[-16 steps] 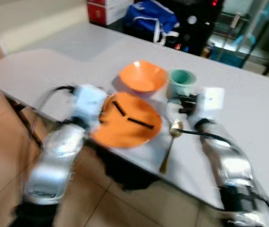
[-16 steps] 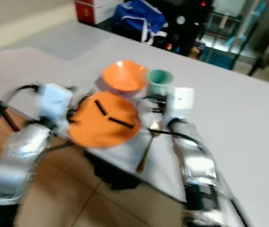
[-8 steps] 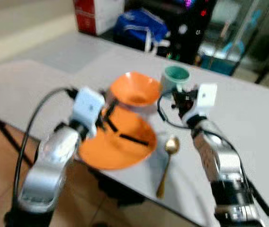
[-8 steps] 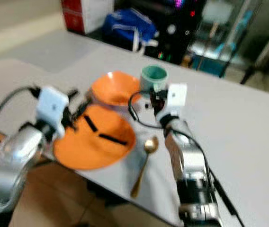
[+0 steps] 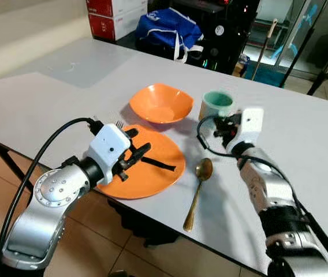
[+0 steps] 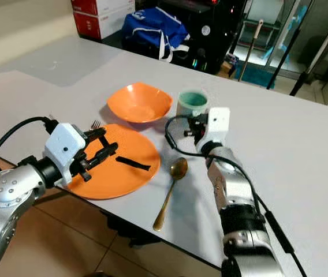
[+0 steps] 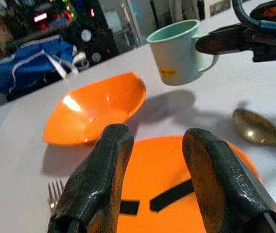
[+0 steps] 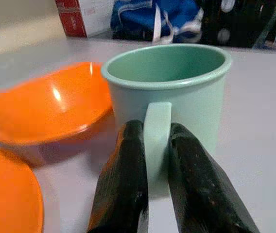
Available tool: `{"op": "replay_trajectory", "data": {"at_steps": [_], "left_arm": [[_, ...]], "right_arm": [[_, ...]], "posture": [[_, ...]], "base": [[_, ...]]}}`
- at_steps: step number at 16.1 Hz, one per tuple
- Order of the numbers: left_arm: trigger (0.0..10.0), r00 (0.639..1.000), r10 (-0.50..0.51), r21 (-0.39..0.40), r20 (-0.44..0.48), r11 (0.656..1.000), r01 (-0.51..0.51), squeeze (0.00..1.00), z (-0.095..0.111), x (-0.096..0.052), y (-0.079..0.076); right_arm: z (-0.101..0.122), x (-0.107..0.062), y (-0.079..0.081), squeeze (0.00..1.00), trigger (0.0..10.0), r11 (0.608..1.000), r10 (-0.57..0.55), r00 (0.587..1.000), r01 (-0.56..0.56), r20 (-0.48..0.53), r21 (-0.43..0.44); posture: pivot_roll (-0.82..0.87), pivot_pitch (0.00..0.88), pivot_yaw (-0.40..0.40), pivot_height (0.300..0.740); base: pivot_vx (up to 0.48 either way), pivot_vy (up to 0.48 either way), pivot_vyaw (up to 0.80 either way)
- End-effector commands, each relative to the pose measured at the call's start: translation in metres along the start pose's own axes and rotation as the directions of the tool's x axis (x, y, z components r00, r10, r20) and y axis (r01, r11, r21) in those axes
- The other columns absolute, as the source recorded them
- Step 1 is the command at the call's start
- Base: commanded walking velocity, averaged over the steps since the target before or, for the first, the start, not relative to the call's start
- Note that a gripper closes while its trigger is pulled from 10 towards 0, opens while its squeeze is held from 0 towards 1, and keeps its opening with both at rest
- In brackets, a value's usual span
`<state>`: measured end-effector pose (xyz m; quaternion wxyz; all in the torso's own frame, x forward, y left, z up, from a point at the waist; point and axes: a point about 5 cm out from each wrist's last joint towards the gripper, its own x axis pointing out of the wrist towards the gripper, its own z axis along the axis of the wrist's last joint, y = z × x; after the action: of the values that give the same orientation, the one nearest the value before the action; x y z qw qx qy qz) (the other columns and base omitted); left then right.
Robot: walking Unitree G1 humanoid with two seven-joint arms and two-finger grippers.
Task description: Setting the table
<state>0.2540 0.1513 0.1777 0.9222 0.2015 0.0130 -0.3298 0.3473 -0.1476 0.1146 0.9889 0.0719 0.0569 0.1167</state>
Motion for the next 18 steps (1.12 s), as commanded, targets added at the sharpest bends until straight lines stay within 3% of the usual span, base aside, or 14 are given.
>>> {"op": "replay_trajectory", "data": {"at_steps": [1,7,17,18], "left_arm": [[10.0,1.000,-0.015,0.000,-0.011,1.000,0.015,0.00,-0.001,0.001,-0.003],[10.0,0.998,-0.048,-0.006,-0.033,0.999,0.048,0.00,-0.005,0.000,-0.008],[10.0,0.997,-0.074,-0.012,-0.031,0.997,0.074,0.00,-0.005,0.002,-0.012],[10.0,0.996,-0.081,-0.016,-0.030,0.997,0.080,0.00,-0.005,0.002,-0.012]], "right_arm": [[0.003,0.005,-0.002,0.00,10.0,1.000,0.006,1.000,-0.006,0.001,-0.019],[-0.006,0.010,0.002,0.00,10.0,0.998,0.044,0.998,-0.046,-0.043,-0.038],[-0.029,-0.020,0.000,0.00,10.0,0.994,0.109,0.989,-0.108,-0.097,0.012],[-0.029,-0.021,0.001,0.17,10.0,0.993,0.118,0.988,-0.116,-0.103,0.028]], "posture": [[0.03,0.026,-0.038,0.740],[0.03,0.026,-0.044,0.740],[0.02,0.021,-0.037,0.740],[0.02,0.019,-0.034,0.740]], "base": [[0.000,0.000,0.00],[0.000,0.000,0.00],[0.000,0.000,0.00],[0.000,0.000,0.00]]}}
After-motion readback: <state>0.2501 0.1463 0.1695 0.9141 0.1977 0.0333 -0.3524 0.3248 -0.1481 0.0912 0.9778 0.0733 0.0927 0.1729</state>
